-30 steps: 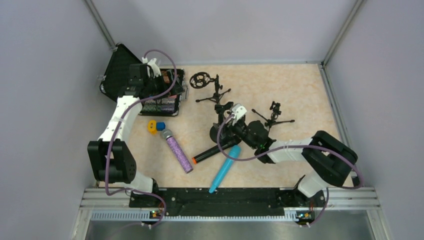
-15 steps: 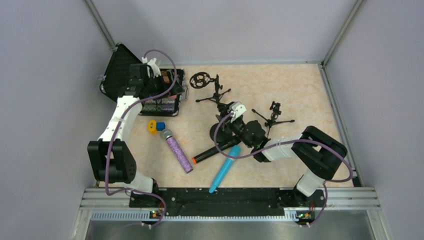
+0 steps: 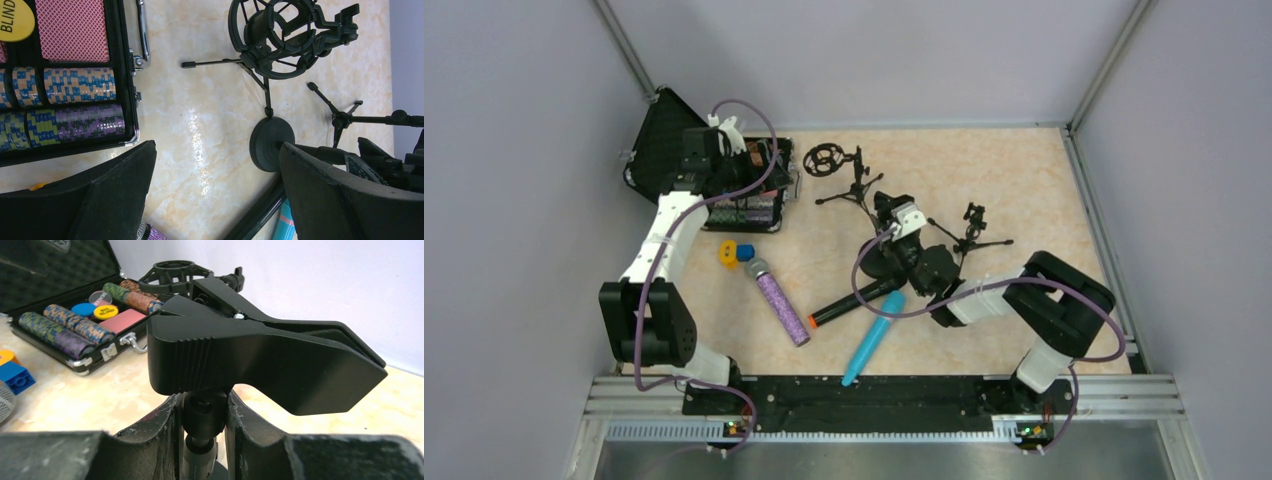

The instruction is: Attach the microphones to the stand

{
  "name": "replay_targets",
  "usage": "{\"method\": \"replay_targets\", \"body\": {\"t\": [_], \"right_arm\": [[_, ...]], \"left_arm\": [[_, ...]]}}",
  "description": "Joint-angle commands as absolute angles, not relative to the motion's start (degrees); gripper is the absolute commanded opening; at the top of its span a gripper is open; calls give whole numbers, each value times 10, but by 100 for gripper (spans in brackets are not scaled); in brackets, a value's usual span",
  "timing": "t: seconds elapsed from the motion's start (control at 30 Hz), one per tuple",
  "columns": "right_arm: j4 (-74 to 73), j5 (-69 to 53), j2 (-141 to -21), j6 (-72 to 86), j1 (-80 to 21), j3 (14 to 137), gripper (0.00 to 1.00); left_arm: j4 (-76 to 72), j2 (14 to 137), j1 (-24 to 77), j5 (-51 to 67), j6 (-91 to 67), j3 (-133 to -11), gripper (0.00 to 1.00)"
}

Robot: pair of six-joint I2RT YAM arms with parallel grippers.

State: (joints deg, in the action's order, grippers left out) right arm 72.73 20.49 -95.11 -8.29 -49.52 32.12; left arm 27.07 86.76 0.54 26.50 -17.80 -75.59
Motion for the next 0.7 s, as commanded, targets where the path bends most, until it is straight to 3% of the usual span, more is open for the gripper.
{"method": "replay_targets", "body": {"t": [0.0, 0.43, 0.67], "right_arm": [[831, 253, -938, -137, -498, 307, 0], [771, 277, -889, -203, -491, 334, 0], [731, 236, -859, -149, -439, 365, 0]], "left_arm": [[257, 845, 4, 265, -168, -753, 97], [257, 839, 4, 263, -168, -752, 97], [258, 835, 4, 257, -167, -750, 97]]}}
